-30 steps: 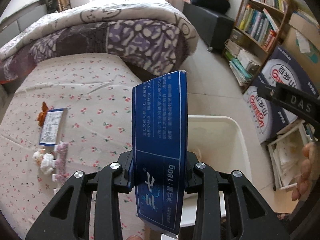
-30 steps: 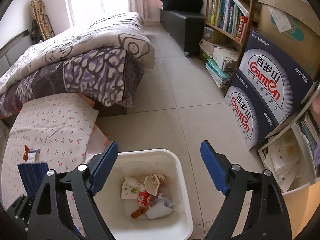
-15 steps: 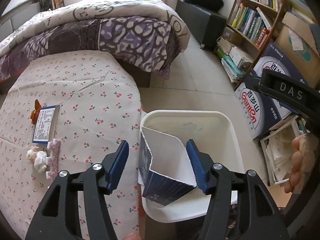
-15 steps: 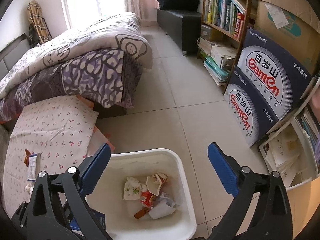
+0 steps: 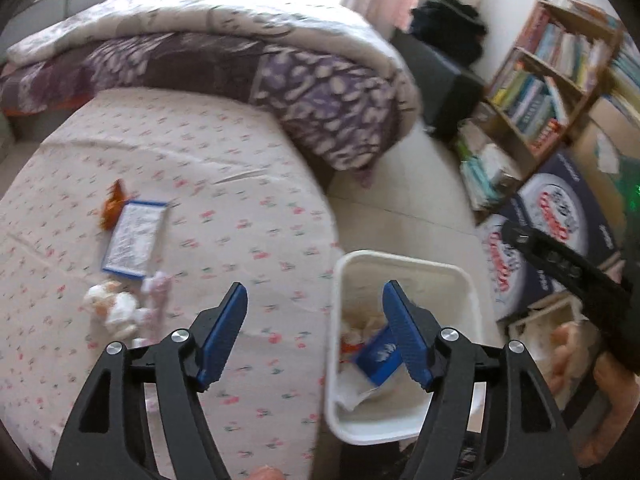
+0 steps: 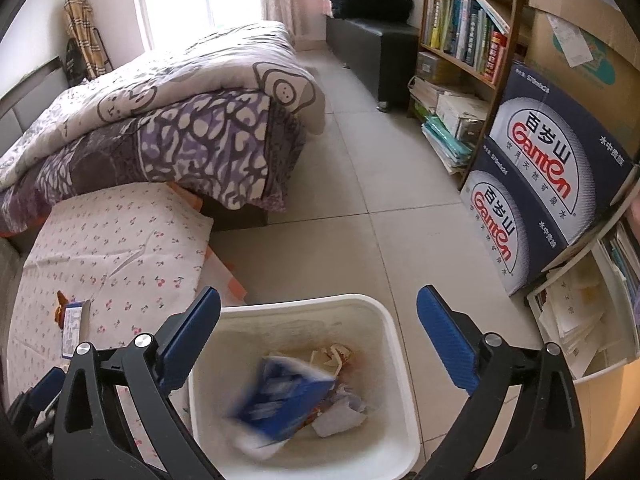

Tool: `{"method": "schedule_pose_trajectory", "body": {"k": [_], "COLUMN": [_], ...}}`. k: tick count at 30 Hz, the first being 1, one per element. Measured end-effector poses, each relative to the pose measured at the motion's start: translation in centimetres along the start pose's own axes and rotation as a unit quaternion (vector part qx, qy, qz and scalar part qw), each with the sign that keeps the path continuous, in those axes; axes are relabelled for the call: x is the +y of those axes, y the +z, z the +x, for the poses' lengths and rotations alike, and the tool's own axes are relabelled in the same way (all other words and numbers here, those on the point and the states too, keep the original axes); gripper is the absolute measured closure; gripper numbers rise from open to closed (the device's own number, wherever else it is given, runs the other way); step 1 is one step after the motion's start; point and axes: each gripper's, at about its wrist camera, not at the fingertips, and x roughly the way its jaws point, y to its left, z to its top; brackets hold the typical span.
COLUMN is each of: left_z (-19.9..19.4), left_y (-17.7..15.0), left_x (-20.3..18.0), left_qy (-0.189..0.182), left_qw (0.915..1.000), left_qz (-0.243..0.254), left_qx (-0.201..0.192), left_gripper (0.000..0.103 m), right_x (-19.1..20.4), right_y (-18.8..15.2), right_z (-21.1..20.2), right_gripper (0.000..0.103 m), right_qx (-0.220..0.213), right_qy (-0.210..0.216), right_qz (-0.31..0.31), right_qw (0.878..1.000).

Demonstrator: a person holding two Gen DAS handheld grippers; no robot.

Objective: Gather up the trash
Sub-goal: 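Grasp the end of the white foam strip with the left gripper, then grasp the white plastic bag with the right gripper while the left gripper lifts the strip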

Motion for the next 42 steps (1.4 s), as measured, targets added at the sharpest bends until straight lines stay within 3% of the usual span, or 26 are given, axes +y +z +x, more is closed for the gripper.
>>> {"method": "schedule_pose_trajectory", "body": {"k": [6, 10, 13, 19, 27, 30, 32, 35, 42], "left_z": [1.4, 3.2, 4.2, 5.3, 5.7, 5.5, 5.3, 4.7, 1.4], "left_y": [-0.8, -1.9, -3.1, -4.7, -5.7, -6.1, -6.2, -6.4, -6.8], "left_x": [3.5, 6.0, 8.0, 11.6, 13.0, 12.5, 12.3, 12.7, 15.4], "left_qy": [0.095, 0.155, 0.177, 0.167, 0.147, 0.146, 0.142, 0.129, 0.103], "left_qw": [0.9947, 0.9838, 0.9763, 0.9707, 0.9727, 0.9746, 0.9760, 0.9785, 0.9858], "left_qz": [-0.023, -0.031, -0.044, -0.079, -0.083, -0.060, -0.053, -0.053, -0.052], "left_qx": [0.033, 0.084, 0.116, 0.154, 0.159, 0.159, 0.157, 0.152, 0.122], "left_gripper": [0.034, 0.034, 0.034, 0.034, 0.037, 0.051, 0.070, 0.089, 0.092], "right_x": [1.6, 3.1, 4.4, 6.7, 9.7, 10.7, 11.4, 12.6, 16.0], "right_y": [-0.3, -0.6, -0.8, -1.4, -2.4, -2.6, -2.7, -3.0, -4.0], "right_z": [0.1, 0.3, 0.4, 0.5, 1.1, 1.3, 1.5, 1.6, 2.0], "right_gripper": [0.007, 0.007, 0.007, 0.007, 0.007, 0.007, 0.007, 0.007, 0.007], "right_qx": [0.006, 0.012, 0.017, 0.023, 0.036, 0.040, 0.043, 0.046, 0.054], "right_qy": [0.011, 0.019, 0.026, 0.034, 0.037, 0.038, 0.040, 0.044, 0.053], "right_qz": [-0.012, -0.026, -0.041, -0.065, -0.093, -0.099, -0.102, -0.108, -0.130], "right_qw": [1.000, 0.999, 0.999, 0.997, 0.994, 0.994, 0.993, 0.992, 0.989]}}
